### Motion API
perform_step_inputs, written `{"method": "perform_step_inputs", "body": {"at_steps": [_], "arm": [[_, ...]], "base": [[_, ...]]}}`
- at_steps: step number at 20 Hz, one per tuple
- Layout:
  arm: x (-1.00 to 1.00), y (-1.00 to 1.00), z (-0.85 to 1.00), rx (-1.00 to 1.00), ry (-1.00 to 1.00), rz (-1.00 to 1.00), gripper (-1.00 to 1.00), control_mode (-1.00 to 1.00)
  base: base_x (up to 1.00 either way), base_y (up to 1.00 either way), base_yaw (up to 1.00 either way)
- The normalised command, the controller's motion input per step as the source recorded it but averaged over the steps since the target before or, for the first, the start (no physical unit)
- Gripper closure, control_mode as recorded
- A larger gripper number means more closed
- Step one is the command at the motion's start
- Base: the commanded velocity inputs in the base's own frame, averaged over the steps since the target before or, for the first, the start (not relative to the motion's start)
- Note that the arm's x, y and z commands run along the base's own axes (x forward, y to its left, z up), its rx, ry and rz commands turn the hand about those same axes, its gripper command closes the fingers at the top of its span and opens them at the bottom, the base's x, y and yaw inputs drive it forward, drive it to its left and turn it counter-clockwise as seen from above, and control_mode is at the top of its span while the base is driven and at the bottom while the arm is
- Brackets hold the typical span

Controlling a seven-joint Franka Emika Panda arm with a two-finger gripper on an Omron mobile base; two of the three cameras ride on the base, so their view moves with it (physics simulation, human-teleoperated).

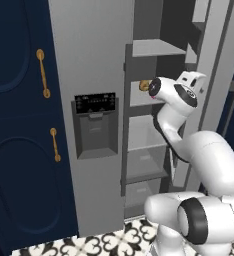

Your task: Take the strawberry from the fridge and place it on top of the pancake, located on the dining counter.

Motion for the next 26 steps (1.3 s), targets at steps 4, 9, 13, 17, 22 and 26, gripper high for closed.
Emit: {"method": "perform_step_inputs", "body": {"at_steps": [4,9,13,17,22,26], "arm": [[0.0,-0.53,0.0,0.0,0.0,0.0,-1.0,-1.0],[0.0,-0.66,-0.04,0.0,0.0,0.0,-1.0,-1.0],[0.0,-0.64,-0.09,0.0,0.0,0.0,-1.0,-1.0],[0.01,-0.66,-0.15,-0.01,0.0,0.0,-1.0,-1.0],[-0.07,-0.35,-0.05,-0.03,-0.02,0.0,-1.0,-1.0],[-0.79,0.59,0.2,0.0,-0.17,0.01,-1.0,-1.0]], "base": [[0.0,0.0,0.0],[0.0,0.0,0.0],[0.0,0.0,0.0],[0.0,0.0,0.0],[0.0,0.0,0.0],[0.0,0.0,0.0]]}}
